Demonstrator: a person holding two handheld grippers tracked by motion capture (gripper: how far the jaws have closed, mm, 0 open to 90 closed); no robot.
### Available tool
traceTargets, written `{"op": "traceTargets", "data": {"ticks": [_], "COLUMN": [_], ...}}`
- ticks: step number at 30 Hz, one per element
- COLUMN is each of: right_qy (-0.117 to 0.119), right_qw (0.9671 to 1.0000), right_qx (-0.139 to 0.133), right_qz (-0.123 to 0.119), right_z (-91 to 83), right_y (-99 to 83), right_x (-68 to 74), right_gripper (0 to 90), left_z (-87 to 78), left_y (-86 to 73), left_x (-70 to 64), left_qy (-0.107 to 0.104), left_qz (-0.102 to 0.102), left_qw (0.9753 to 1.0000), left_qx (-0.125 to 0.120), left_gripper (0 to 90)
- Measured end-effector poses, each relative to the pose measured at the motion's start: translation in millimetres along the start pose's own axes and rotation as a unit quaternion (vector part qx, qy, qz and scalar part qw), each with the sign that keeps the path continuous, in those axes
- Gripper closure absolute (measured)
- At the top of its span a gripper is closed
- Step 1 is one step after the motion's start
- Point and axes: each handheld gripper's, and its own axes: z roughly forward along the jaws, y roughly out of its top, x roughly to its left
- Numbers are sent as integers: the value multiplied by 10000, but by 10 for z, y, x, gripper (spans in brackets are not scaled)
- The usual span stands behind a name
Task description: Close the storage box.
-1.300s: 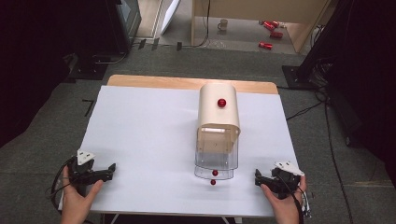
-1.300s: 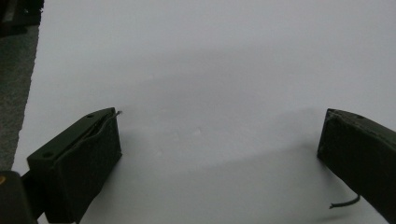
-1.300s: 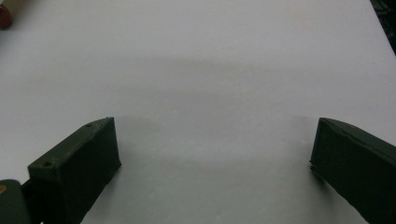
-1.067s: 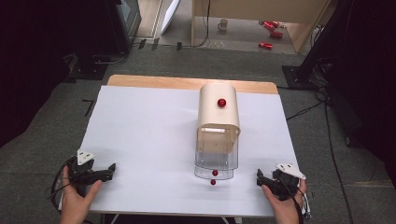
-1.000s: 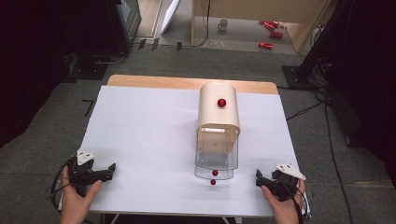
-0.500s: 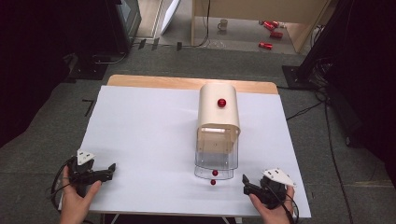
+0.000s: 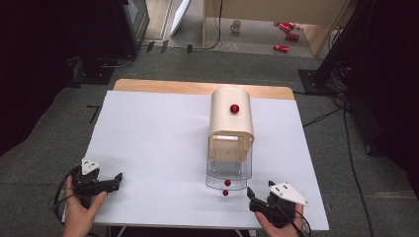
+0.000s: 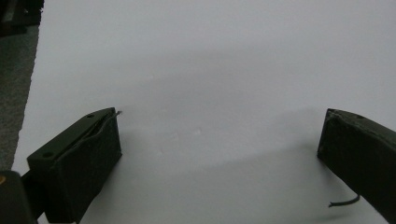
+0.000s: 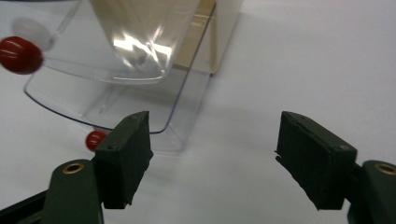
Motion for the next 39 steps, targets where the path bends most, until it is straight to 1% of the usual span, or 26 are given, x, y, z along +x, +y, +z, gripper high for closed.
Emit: {"op": "traceTargets", "data": {"ticks": [1, 2, 3, 7, 9, 10, 11, 13, 14, 16, 17, 19, 23, 25, 27, 32, 33, 36, 39], "right_qy": [38, 38, 88, 157, 177, 245, 245, 297, 366, 393, 475, 488, 606, 634, 705, 801, 867, 928, 1051], "right_qw": [10000, 10000, 9999, 9998, 9997, 9995, 9995, 9994, 9992, 9991, 9988, 9987, 9979, 9976, 9971, 9962, 9956, 9951, 9942], "right_qx": [-19, -19, -30, -30, -61, -66, -66, -100, -108, -104, -79, -83, -44, -43, -14, -12, 9, 18, -50], "right_qz": [-27, -27, -88, -136, -185, -162, -162, -157, -114, -82, -79, -91, -234, -261, -286, -349, -344, -338, -225], "right_z": [-17, -17, -23, -22, -25, -35, -35, -44, -54, -57, -55, -51, -17, -9, 23, 55, 75, 92, 91], "right_y": [3, 3, 2, 1, 0, 1, 1, 5, 10, 13, 22, 24, 36, 38, 55, 70, 76, 82, 111], "right_x": [36, 36, 71, 113, 141, 169, 169, 188, 204, 211, 229, 240, 316, 324, 366, 434, 465, 493, 503], "right_gripper": [295, 295, 316, 348, 381, 408, 408, 437, 464, 477, 500, 509, 549, 555, 580, 602, 617, 631, 657], "left_z": [0, 0, 0, 0, 0, 0, 0, 0, 0, 0, 0, 0, 0, 0, 0, 0, 0, 0, 0], "left_y": [0, 0, 0, 0, 0, 0, 0, 0, 0, 0, 0, 0, 0, 0, 1, 0, 0, 1, 1], "left_x": [0, 0, 0, 0, 0, 0, 0, 0, 0, 0, 0, 0, 0, 0, 0, 0, 0, 0, 0], "left_qy": [0, 0, -1, -1, 0, 0, 0, 0, 0, -1, 0, 0, 1, 0, 2, 0, 0, 1, 0], "left_qz": [0, 0, -2, -1, -1, -1, -1, 0, 0, 0, 0, 1, 1, 2, 2, 1, -4, 1, 0], "left_qw": [10000, 10000, 10000, 10000, 10000, 10000, 10000, 10000, 10000, 10000, 10000, 10000, 10000, 10000, 10000, 10000, 10000, 10000, 10000], "left_qx": [0, 0, -2, 1, -1, 0, -1, -1, -1, 0, 0, 1, 1, 2, 6, 2, 2, 7, 3], "left_gripper": [0, 0, 0, 0, 0, 0, 0, 0, 0, 0, 0, 0, 0, 0, 0, 0, 0, 0, 0]}}
